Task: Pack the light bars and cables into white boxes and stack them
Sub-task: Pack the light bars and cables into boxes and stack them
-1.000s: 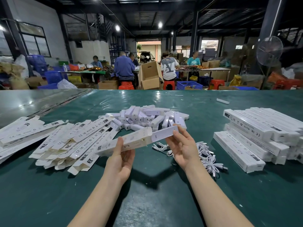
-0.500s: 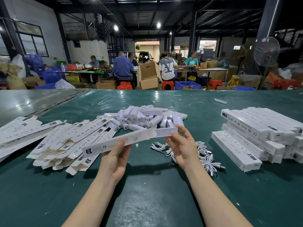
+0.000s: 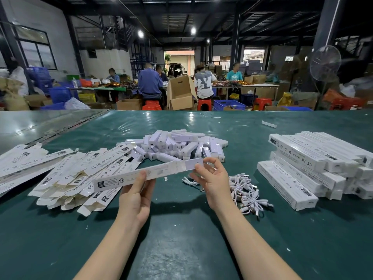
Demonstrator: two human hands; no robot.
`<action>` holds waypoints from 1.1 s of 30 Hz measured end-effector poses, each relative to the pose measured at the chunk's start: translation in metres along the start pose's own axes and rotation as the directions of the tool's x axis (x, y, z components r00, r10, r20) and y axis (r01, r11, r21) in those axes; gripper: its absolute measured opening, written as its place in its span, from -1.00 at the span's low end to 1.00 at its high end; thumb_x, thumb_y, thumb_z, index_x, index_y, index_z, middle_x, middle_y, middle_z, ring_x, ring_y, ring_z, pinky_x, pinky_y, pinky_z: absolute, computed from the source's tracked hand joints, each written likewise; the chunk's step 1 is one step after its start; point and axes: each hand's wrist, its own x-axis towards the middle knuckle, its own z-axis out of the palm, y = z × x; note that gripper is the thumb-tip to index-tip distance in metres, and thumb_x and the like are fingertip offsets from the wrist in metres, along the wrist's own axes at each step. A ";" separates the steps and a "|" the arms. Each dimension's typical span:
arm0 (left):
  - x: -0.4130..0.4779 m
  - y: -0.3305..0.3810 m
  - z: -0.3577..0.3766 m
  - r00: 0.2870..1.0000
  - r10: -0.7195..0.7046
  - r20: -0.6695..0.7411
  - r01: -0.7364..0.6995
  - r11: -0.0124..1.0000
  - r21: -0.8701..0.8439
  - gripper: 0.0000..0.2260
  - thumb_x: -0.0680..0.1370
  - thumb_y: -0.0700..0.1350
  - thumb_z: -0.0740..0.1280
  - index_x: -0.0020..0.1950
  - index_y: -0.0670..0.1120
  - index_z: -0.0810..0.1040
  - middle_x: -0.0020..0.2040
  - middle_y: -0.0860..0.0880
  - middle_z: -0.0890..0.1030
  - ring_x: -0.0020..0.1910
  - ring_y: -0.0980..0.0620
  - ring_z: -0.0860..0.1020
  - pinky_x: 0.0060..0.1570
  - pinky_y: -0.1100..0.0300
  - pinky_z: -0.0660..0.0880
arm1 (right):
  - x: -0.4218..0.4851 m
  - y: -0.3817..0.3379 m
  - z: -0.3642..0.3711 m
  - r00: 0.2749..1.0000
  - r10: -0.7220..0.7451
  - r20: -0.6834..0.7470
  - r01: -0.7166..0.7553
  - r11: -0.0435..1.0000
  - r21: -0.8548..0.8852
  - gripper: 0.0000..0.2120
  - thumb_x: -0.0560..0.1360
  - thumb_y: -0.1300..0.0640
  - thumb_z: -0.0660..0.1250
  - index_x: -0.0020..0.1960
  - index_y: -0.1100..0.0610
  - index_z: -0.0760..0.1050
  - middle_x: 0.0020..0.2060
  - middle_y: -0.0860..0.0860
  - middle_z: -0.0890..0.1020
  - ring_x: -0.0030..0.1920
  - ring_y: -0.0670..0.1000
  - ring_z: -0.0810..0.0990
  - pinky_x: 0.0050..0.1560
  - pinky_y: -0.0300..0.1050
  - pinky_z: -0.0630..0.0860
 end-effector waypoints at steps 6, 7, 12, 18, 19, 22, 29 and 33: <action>0.000 -0.002 0.002 0.999 0.039 0.035 -0.041 0.998 0.055 -0.90 0.53 -0.30 0.28 -0.03 -0.12 0.49 -0.30 0.01 0.66 -0.32 0.14 0.64 -0.32 0.27 0.59 | -0.006 0.010 0.012 0.999 -0.005 0.042 0.011 0.989 -0.147 -0.79 0.48 0.39 0.28 -0.14 0.09 0.43 -0.30 0.01 0.57 -0.30 -0.09 0.54 -0.24 -0.24 0.58; -0.002 -0.005 0.003 0.997 0.059 0.051 -0.064 0.993 0.100 -0.89 0.52 -0.31 0.28 -0.04 -0.10 0.48 -0.31 0.01 0.66 -0.33 0.14 0.64 -0.30 0.27 0.60 | -0.009 0.013 0.017 0.998 0.011 0.067 0.000 0.988 -0.157 -0.78 0.49 0.40 0.26 -0.15 0.09 0.43 -0.28 0.01 0.57 -0.29 -0.10 0.54 -0.24 -0.25 0.58; -0.003 -0.008 0.002 0.997 0.071 0.015 -0.072 0.993 0.098 -0.92 0.53 -0.24 0.31 -0.02 -0.09 0.49 -0.28 0.00 0.65 -0.34 0.16 0.64 -0.35 0.29 0.58 | -0.018 0.020 0.033 0.965 0.146 0.218 -0.065 0.938 -0.339 -0.82 0.51 0.30 0.19 -0.06 0.07 0.51 -0.18 -0.03 0.54 -0.17 -0.14 0.46 -0.09 -0.20 0.50; -0.002 -0.005 0.003 0.997 0.052 -0.056 -0.043 0.986 0.158 -0.95 0.56 -0.16 0.29 -0.10 -0.12 0.49 -0.34 -0.02 0.64 -0.40 0.14 0.62 -0.41 0.29 0.56 | -0.029 0.021 0.033 0.826 0.343 0.448 0.055 0.741 -0.669 -0.52 0.17 0.16 0.19 0.08 -0.01 0.50 -0.16 -0.02 0.54 -0.16 -0.09 0.44 -0.13 -0.33 0.39; -0.003 -0.004 0.004 0.994 0.044 -0.096 -0.030 0.989 0.143 -0.95 0.55 -0.15 0.31 -0.10 -0.10 0.49 -0.30 -0.03 0.62 -0.37 0.13 0.61 -0.42 0.30 0.56 | -0.028 0.020 0.032 0.853 0.278 0.443 0.117 0.724 -0.680 -0.55 0.17 0.17 0.18 0.04 -0.08 0.47 -0.15 -0.08 0.53 -0.19 -0.15 0.46 -0.17 -0.42 0.38; -0.002 0.001 0.003 0.978 0.002 -0.209 0.015 0.997 0.079 -0.92 0.51 -0.10 0.36 -0.05 -0.05 0.49 -0.22 0.00 0.53 -0.28 0.11 0.52 -0.47 0.35 0.53 | -0.018 0.012 0.022 0.942 -0.031 0.334 0.294 0.556 -0.777 -0.65 0.27 0.31 0.20 -0.03 0.03 0.55 -0.08 0.01 0.61 -0.22 -0.21 0.47 -0.18 -0.43 0.35; -0.005 0.007 0.006 0.967 -0.033 -0.254 0.041 0.999 0.026 -0.88 0.49 -0.08 0.39 -0.16 -0.02 0.46 -0.26 0.04 0.50 -0.43 0.17 0.52 -0.56 0.38 0.45 | -0.001 -0.001 -0.013 0.994 -0.051 0.094 0.079 -0.238 -0.968 -0.78 0.40 0.29 0.18 -0.02 0.16 0.53 0.04 0.10 0.58 0.09 0.14 0.48 -0.05 -0.14 0.36; -0.008 0.008 0.008 0.971 -0.071 -0.230 0.065 0.997 -0.033 -0.88 0.49 -0.07 0.38 -0.17 -0.04 0.47 -0.27 0.03 0.50 -0.58 0.21 0.52 -0.55 0.36 0.47 | 0.001 0.001 -0.013 0.994 -0.014 0.109 0.101 -0.274 -0.956 -0.84 0.42 0.36 0.16 -0.13 0.18 0.48 0.04 0.17 0.55 -0.01 0.14 0.48 -0.16 -0.18 0.26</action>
